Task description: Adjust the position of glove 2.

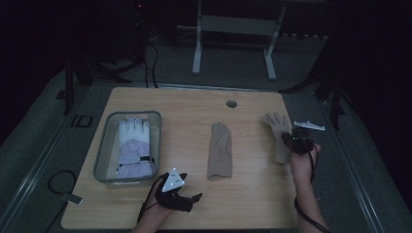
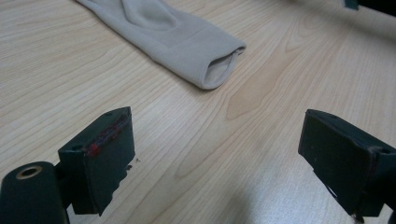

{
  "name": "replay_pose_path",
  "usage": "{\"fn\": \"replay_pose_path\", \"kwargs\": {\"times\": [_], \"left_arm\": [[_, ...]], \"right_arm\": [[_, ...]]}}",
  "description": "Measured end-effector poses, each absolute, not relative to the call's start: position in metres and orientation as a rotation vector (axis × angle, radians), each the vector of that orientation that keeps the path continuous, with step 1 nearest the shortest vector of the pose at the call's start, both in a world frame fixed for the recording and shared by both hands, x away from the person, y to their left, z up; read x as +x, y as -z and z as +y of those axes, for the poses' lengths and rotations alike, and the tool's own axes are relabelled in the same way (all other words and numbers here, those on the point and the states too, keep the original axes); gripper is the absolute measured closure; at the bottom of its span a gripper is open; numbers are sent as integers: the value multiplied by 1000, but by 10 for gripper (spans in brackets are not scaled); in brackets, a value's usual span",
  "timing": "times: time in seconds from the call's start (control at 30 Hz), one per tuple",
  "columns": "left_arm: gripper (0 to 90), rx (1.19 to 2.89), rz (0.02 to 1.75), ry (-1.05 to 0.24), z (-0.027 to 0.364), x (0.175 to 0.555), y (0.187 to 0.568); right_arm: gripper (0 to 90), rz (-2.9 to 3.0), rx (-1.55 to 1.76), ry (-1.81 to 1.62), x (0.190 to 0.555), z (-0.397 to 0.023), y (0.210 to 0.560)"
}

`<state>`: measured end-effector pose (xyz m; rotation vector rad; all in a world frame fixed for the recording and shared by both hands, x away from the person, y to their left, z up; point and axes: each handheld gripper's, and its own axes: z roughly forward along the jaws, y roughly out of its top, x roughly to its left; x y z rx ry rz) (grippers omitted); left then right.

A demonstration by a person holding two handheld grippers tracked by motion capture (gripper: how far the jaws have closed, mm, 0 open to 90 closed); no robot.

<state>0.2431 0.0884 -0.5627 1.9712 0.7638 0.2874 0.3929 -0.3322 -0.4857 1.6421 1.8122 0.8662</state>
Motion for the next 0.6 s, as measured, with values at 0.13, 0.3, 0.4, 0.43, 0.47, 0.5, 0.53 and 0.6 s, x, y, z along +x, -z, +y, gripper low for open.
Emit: {"fn": "replay_pose_path", "kwargs": {"times": [0.13, 0.3, 0.4, 0.43, 0.47, 0.5, 0.53, 0.6], "left_arm": [[108, 1979, 768, -285, 88, 243, 563], [108, 1978, 767, -277, 88, 244, 563], [108, 1980, 765, -276, 87, 244, 564], [108, 1983, 766, -277, 87, 244, 564], [108, 1981, 766, -276, 87, 244, 564], [108, 1982, 767, -276, 87, 244, 564], [108, 1982, 767, -277, 87, 244, 564], [108, 1980, 766, -275, 87, 244, 564]], "right_arm": [[824, 1789, 1691, -872, 381, -336, 486], [821, 1791, 1762, -813, 366, -342, 500], [818, 1818, 1767, -795, 362, -340, 511], [817, 1835, 1758, -776, 361, -338, 515], [815, 1843, 1760, -763, 361, -336, 519], [811, 1853, 1764, -762, 361, -335, 524], [805, 1875, 1753, -746, 361, -334, 528], [773, 1896, 1762, -725, 361, -332, 537]]}}
